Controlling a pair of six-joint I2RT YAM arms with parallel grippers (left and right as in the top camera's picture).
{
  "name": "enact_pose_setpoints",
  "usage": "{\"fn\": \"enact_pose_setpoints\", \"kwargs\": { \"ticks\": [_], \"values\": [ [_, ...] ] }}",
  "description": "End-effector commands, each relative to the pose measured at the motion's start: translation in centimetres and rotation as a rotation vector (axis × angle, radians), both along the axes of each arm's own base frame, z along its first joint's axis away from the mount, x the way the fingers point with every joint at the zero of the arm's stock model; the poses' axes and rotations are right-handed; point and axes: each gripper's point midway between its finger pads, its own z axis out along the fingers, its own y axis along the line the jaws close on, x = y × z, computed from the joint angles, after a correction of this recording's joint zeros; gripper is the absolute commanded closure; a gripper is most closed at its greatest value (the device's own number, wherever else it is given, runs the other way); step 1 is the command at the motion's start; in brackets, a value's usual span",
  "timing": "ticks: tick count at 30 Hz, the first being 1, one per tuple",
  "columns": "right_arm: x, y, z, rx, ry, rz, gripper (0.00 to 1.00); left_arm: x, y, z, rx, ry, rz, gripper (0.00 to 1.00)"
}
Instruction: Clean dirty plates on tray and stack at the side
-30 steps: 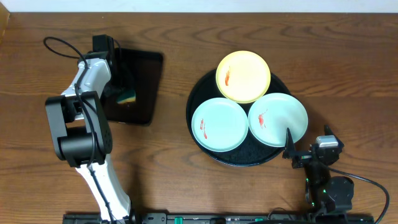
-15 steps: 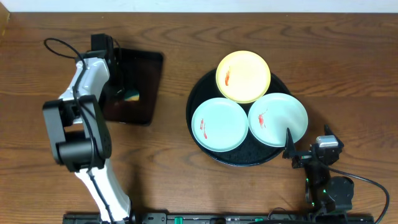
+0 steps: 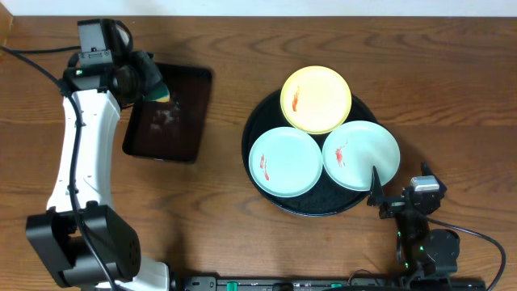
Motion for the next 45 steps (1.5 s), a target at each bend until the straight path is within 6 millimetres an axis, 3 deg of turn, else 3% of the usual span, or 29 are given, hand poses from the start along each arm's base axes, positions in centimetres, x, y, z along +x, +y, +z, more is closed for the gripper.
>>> {"fn": "enact_pose_setpoints", "kwargs": {
  "ticks": [1, 5, 10, 12, 17, 26, 28, 32, 35, 38, 41, 45],
  "values": [
    [0.0, -0.3, -0.1, 0.013, 0.005, -0.016, 0.01, -0.1, 0.8, -0.6, 0.039, 0.022, 0.035, 0.92],
    [0.0, -0.3, -0.1, 0.013, 0.005, -0.016, 0.01, -0.5, 2.5, -4.6, 0.110, 0.115, 0.090, 0.92],
    [0.0, -0.3, -0.1, 0.013, 0.005, -0.016, 0.01, -2.3, 1.9, -10.2, 0.065, 0.298, 0.087, 0.93],
    [0.0, -0.3, -0.1, 0.013, 0.005, -0.016, 0.01, -2.3, 1.3, -10.6, 0.013, 0.311, 0.117, 0.93],
    [0.0, -0.3, -0.1, 0.013, 0.005, -0.016, 0.01, -1.7, 0.3, -9.3, -0.074, 0.269, 0.145, 0.93],
    [0.0, -0.3, -0.1, 0.013, 0.005, -0.016, 0.01, -1.8, 0.7, -6.6, -0.043, 0.204, 0.142, 0.93],
    [0.0, -0.3, -0.1, 0.013, 0.005, -0.016, 0.01, -2.0, 1.2, -6.9, -0.012, 0.211, 0.156, 0.93],
    [0.0, -0.3, -0.1, 0.013, 0.005, -0.016, 0.01, -2.4, 3.3, -9.5, 0.127, 0.238, 0.220, 0.92],
    [0.0, -0.3, -0.1, 0.013, 0.005, -0.016, 0.01, -2.8, 3.0, -11.7, 0.122, 0.258, 0.214, 0.92],
    [0.0, -0.3, -0.1, 0.013, 0.005, -0.016, 0.01, -2.7, 2.6, -12.0, 0.101, 0.252, 0.202, 0.93],
    [0.0, -0.3, -0.2, 0.013, 0.006, -0.016, 0.01, -2.1, 1.8, -10.5, 0.058, 0.209, 0.179, 0.92],
    [0.0, -0.3, -0.2, 0.013, 0.006, -0.016, 0.01, -1.7, -0.3, -6.4, -0.046, 0.103, 0.114, 0.93]
  ]
}}
